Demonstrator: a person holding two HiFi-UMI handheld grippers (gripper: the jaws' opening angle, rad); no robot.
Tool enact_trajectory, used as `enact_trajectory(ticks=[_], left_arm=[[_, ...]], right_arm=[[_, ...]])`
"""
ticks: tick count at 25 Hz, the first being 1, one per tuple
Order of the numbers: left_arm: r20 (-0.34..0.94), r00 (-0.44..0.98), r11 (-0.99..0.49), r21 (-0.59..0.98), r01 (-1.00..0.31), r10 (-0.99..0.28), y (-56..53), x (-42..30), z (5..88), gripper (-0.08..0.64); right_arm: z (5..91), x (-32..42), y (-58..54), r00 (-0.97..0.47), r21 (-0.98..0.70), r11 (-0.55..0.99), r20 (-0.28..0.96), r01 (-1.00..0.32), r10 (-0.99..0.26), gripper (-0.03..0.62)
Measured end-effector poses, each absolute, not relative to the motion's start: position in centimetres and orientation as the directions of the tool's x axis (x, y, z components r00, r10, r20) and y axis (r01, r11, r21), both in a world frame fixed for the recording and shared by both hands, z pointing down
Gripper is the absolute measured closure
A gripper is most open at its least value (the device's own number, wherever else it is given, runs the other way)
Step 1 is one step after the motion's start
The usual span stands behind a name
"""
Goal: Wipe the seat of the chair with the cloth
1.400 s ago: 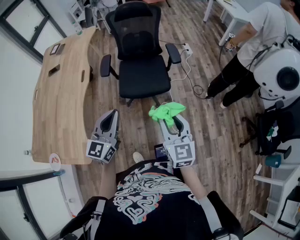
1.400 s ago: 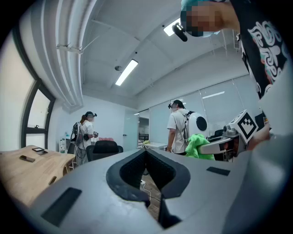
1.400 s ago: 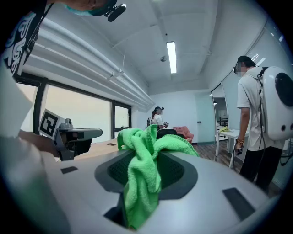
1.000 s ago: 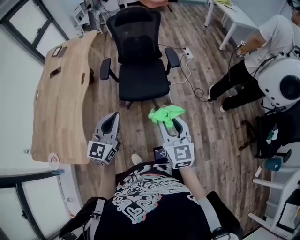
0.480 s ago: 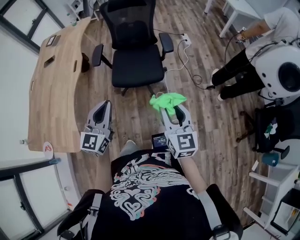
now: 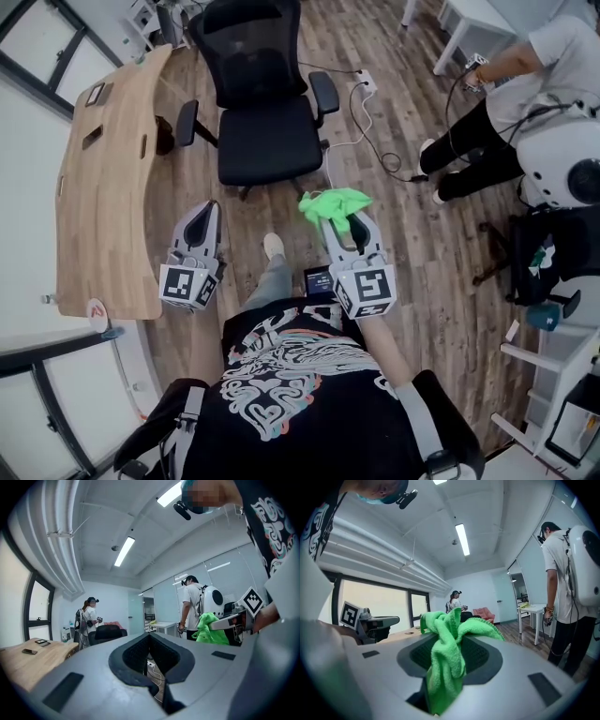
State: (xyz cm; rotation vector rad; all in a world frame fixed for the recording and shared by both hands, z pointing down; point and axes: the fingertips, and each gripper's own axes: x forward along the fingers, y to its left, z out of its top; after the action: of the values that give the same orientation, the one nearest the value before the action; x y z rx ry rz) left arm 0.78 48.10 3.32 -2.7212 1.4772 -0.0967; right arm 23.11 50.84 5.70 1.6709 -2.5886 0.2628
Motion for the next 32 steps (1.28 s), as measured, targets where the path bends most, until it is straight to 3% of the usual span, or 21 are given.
enact_trajectory(ticks=[9, 19, 26, 32], left_arm=[[0.044, 0.561, -0.562, -0.047, -0.826, -0.827, 38.2, -1.3, 5.2, 0.558], [0.097, 0.630, -0.637, -0.100, -0.764, -0.770, 20.6, -5.5, 6.5, 0.558], [0.108, 0.639, -0.646, -0.043, -0.762, -0.761, 11.7, -9.4, 8.4, 0.558], [0.112, 0.632, -0.639, -0.046, -0.768, -0.767, 7.2, -10.7, 9.7, 0.558]], right_arm=[[7.4, 20.8, 41.8, -0.394, -0.105, 0.380, 0.172, -0.919, -0.903, 0.445], [8.2, 15.5, 24.5, -0.325, -0.011, 0.332, 0.233, -0.943, -0.917, 0.445], [7.0, 10.0, 15.4, -0.379, 0.017, 0.388, 0.179, -0.922, -0.908, 0.445], [8.3, 9.1, 11.1, -0.403, -0.019, 0.409, 0.211, -0.912, -0.890, 0.445]])
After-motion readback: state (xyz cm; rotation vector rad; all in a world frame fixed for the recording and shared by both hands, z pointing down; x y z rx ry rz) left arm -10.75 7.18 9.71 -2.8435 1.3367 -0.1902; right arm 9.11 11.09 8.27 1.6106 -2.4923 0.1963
